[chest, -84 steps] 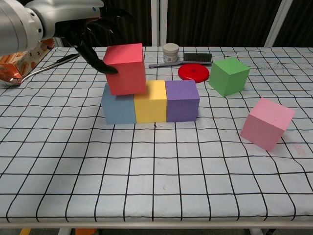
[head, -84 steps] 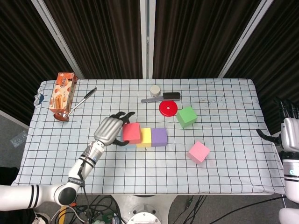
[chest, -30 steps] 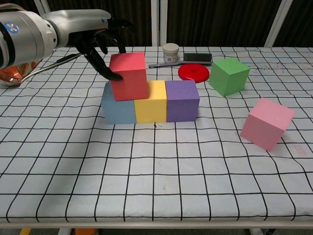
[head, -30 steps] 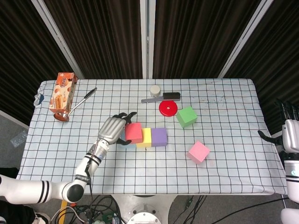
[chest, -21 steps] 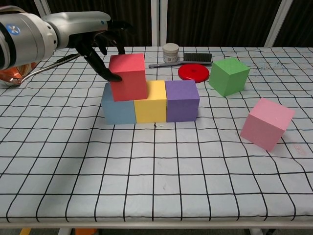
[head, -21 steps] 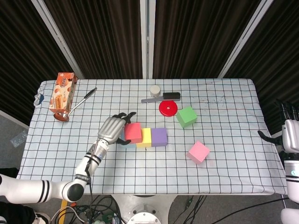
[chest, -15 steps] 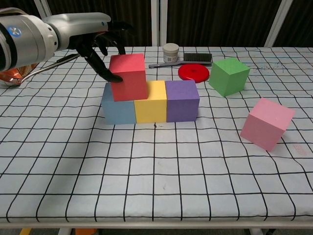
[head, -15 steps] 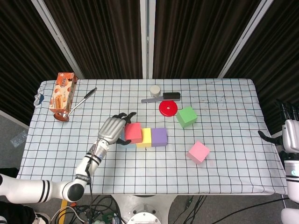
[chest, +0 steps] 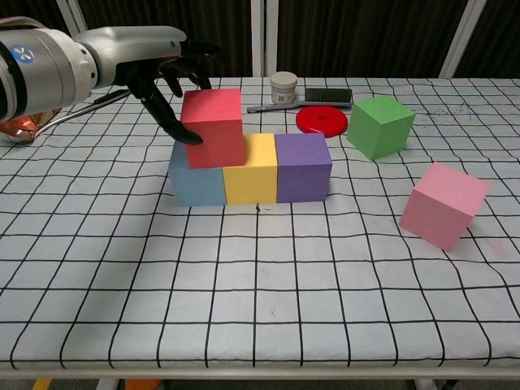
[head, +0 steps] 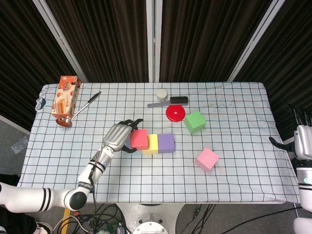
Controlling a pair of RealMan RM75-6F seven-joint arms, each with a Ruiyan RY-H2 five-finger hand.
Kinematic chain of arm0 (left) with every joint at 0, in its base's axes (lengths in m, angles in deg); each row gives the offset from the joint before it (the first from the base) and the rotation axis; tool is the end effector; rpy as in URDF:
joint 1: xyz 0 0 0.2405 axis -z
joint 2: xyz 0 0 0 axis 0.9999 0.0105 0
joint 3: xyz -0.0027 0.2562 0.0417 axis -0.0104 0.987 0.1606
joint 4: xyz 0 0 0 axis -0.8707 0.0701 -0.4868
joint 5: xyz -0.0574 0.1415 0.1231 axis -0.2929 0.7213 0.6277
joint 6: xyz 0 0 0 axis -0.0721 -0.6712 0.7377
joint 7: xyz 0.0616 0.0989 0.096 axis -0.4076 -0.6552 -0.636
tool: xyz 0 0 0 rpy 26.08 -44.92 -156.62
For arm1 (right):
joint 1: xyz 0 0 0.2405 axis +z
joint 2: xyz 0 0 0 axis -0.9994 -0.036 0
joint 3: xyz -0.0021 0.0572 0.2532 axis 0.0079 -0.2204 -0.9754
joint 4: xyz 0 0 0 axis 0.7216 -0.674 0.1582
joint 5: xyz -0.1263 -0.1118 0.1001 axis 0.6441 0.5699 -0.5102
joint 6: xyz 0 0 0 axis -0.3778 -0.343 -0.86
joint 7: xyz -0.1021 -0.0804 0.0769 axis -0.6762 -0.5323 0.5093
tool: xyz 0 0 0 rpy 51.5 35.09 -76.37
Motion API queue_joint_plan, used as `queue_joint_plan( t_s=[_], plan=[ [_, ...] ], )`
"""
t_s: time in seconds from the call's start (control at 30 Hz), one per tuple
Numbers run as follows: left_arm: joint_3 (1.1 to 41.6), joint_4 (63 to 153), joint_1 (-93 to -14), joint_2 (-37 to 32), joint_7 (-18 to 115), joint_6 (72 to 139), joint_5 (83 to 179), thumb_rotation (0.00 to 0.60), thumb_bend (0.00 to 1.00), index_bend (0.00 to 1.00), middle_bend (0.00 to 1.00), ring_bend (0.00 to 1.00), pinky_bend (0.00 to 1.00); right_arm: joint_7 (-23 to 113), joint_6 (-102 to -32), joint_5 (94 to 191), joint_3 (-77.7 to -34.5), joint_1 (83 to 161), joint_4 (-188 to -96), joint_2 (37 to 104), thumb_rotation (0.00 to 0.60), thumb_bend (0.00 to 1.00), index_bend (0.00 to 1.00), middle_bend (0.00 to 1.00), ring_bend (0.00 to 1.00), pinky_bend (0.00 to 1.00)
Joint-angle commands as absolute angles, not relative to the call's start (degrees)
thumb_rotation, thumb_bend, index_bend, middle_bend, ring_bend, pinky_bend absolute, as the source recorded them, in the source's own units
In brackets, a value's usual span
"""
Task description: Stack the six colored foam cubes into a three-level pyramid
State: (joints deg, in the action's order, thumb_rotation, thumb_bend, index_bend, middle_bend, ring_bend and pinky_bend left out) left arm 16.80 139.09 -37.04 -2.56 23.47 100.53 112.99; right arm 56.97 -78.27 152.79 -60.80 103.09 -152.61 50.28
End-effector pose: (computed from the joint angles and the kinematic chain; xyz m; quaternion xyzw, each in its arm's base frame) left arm -0.0737 0.3412 0.0144 -0.7165 -0.4539 -0.3903 0.3580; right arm -0.3086 -0.2848 0.2221 0.5088 -0.4028 0.4703 0.5981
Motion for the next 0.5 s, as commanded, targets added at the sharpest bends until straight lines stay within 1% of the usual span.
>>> queue_joint_plan(
  t_s=[0.03, 0.2, 0.5],
  plan=[
    [16.8, 139.0, -37.0, -2.5, 23.6, 100.3, 112.8, 0.600, 0.12, 0.09, 0.29, 0.14, 0.24, 56.9, -78.2, 152.8, -60.8, 103.1, -152.6, 50.3, 0.600, 0.09, 0.00, 0.15, 0.00, 0.00],
    [16.9, 139.1, -37.0, -2.4, 23.8, 100.2, 112.8, 0.600, 0.12, 0.09, 0.28, 0.14, 0.24, 56.8, -78.0, 152.7, -60.7, 103.1, -152.5, 50.3, 0.600, 0.09, 0.00, 0.15, 0.00, 0.00],
    [17.2, 141.2, -37.4, -1.1, 24.1, 101.0, 113.7, 0.600, 0.11, 0.09, 0.22, 0.13, 0.24, 56.4, -77.9, 153.3, -60.5, 103.3, -153.1, 49.9, 0.600, 0.09, 0.00, 0.14, 0.00, 0.00]
  ],
)
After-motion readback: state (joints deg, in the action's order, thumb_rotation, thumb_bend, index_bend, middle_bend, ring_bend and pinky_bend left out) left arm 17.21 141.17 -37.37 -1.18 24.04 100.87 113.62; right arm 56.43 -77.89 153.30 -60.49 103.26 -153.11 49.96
